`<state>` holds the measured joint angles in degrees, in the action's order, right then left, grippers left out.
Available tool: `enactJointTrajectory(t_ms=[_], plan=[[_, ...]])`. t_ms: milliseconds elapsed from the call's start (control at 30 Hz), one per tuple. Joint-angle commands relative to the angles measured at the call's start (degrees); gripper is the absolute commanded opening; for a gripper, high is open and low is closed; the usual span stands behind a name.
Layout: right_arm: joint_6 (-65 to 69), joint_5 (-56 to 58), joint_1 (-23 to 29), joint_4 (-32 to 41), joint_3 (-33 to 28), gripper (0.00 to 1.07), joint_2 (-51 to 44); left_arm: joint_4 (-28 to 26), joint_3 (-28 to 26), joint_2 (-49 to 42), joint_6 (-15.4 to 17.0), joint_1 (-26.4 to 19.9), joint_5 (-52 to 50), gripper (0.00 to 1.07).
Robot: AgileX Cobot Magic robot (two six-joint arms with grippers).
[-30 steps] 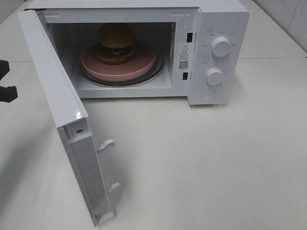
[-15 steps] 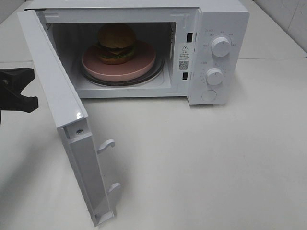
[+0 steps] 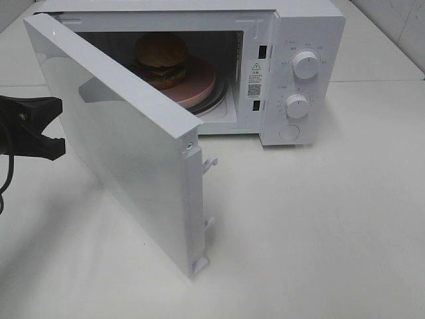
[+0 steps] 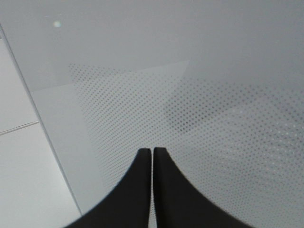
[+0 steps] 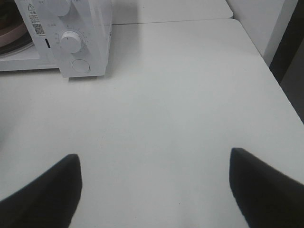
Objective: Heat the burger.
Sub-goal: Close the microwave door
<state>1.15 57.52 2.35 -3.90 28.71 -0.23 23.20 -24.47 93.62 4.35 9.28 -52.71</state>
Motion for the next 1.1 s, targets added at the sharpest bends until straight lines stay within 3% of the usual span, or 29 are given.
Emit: enactJointTrajectory(t_ms=[33, 567, 1100], plan=[[0.29, -0.29, -0.29, -0.17, -0.06, 0.75, -1.72, -0.29, -0.57, -0.11, 0.23, 0.34, -0.74, 0.01], [0.29, -0.29, -0.29, -0.17, -0.06, 0.75, -1.72, -7.45, -6.19, 4.41, 0.0, 8.19, -0.34, 0.01], [0.29, -0.29, -0.29, -0.17, -0.06, 0.75, -1.72, -15.13, -10.49, 7.96, -0.4, 11.0, -0.46, 0.01]])
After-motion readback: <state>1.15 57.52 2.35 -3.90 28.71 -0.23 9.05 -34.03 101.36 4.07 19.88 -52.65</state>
